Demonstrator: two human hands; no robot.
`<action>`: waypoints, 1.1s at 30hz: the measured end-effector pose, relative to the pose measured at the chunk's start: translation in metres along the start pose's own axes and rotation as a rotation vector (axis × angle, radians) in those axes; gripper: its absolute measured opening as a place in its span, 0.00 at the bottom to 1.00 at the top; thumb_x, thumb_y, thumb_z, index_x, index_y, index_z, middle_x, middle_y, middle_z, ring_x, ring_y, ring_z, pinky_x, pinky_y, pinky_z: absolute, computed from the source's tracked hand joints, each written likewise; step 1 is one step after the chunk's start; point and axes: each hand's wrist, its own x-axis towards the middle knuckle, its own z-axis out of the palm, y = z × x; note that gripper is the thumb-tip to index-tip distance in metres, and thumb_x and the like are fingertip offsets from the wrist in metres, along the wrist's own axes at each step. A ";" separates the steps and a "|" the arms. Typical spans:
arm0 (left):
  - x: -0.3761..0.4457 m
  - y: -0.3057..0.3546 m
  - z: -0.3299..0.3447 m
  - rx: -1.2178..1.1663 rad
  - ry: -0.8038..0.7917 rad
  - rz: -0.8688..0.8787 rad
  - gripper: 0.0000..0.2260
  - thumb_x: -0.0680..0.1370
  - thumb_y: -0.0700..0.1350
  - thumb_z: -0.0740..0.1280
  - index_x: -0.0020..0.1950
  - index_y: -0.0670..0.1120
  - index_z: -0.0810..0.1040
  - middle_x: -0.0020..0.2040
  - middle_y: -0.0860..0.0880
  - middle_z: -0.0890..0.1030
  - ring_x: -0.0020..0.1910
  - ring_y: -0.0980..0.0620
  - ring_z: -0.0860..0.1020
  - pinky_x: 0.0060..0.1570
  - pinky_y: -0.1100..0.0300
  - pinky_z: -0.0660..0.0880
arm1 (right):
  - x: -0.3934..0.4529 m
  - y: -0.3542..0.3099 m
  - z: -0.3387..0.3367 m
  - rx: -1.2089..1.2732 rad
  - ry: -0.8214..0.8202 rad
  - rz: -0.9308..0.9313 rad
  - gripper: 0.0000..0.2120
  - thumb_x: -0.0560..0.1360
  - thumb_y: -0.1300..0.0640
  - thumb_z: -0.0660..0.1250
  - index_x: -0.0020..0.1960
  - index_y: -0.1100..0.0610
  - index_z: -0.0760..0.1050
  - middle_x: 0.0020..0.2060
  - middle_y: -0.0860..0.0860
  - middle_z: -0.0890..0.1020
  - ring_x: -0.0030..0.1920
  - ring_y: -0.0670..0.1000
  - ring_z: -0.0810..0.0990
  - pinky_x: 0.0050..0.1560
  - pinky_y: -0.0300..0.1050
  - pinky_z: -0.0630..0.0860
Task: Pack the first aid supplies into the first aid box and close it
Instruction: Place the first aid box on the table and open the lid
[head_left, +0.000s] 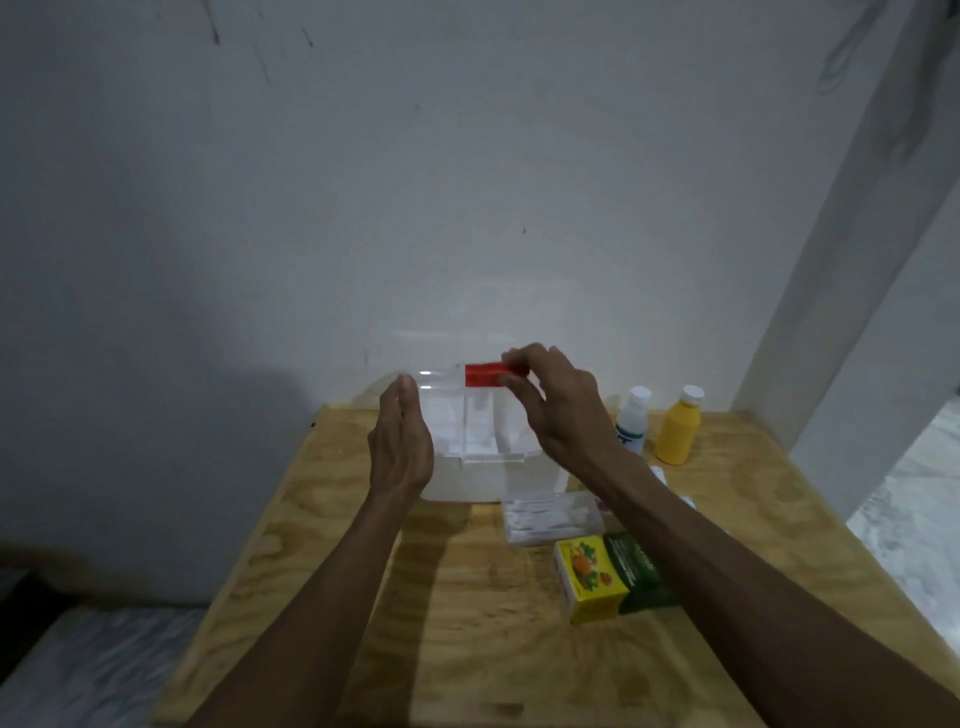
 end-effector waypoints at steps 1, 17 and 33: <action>0.001 -0.002 0.000 0.019 -0.014 0.013 0.37 0.76 0.71 0.41 0.71 0.47 0.68 0.67 0.47 0.74 0.67 0.43 0.72 0.68 0.49 0.66 | 0.009 0.001 -0.001 0.006 -0.002 0.020 0.08 0.79 0.58 0.66 0.55 0.61 0.76 0.44 0.56 0.82 0.41 0.57 0.78 0.39 0.46 0.71; 0.035 -0.013 0.015 0.912 -0.387 0.221 0.43 0.73 0.74 0.38 0.80 0.47 0.48 0.81 0.48 0.48 0.79 0.49 0.45 0.76 0.43 0.51 | 0.123 0.058 0.030 -0.077 0.203 0.080 0.10 0.76 0.63 0.68 0.58 0.61 0.77 0.52 0.60 0.82 0.48 0.58 0.82 0.49 0.52 0.81; 0.032 -0.010 0.014 0.944 -0.384 0.215 0.38 0.77 0.69 0.42 0.80 0.48 0.49 0.81 0.48 0.47 0.79 0.50 0.44 0.76 0.44 0.51 | 0.124 0.078 0.041 -0.439 0.056 0.032 0.15 0.78 0.56 0.66 0.64 0.57 0.73 0.63 0.58 0.74 0.56 0.61 0.75 0.50 0.55 0.76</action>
